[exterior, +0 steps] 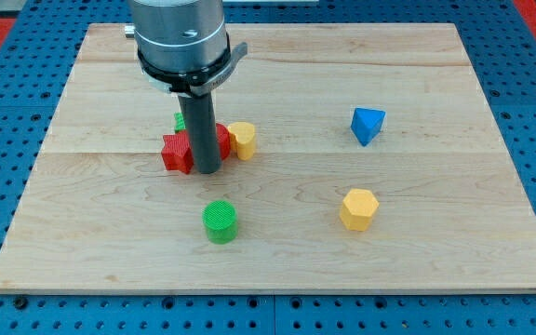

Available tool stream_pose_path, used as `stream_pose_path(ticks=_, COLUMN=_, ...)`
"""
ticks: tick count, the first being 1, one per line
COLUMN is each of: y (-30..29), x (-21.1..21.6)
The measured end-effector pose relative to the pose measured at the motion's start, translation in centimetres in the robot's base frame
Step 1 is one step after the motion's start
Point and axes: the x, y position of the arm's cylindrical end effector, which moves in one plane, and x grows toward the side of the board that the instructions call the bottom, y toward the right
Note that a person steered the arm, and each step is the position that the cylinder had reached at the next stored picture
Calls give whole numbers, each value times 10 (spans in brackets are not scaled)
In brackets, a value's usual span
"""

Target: Push red star from the left side

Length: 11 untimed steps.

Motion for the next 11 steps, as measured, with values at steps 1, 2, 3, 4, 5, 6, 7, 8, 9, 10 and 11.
stream_pose_path(ticks=1, y=-6, x=36)
stream_pose_path(ticks=2, y=-65, x=36)
stream_pose_path(ticks=3, y=-93, x=20)
stream_pose_path(ticks=4, y=-80, x=-5)
stream_pose_path(ticks=5, y=-60, x=-10)
stream_pose_path(ticks=6, y=-50, x=-17)
stream_pose_path(ticks=7, y=-22, x=-41)
stream_pose_path(ticks=8, y=-37, x=-46)
stream_pose_path(ticks=9, y=-87, x=-46)
stream_pose_path(ticks=10, y=-142, x=-46)
stream_pose_path(ticks=11, y=-176, x=-51)
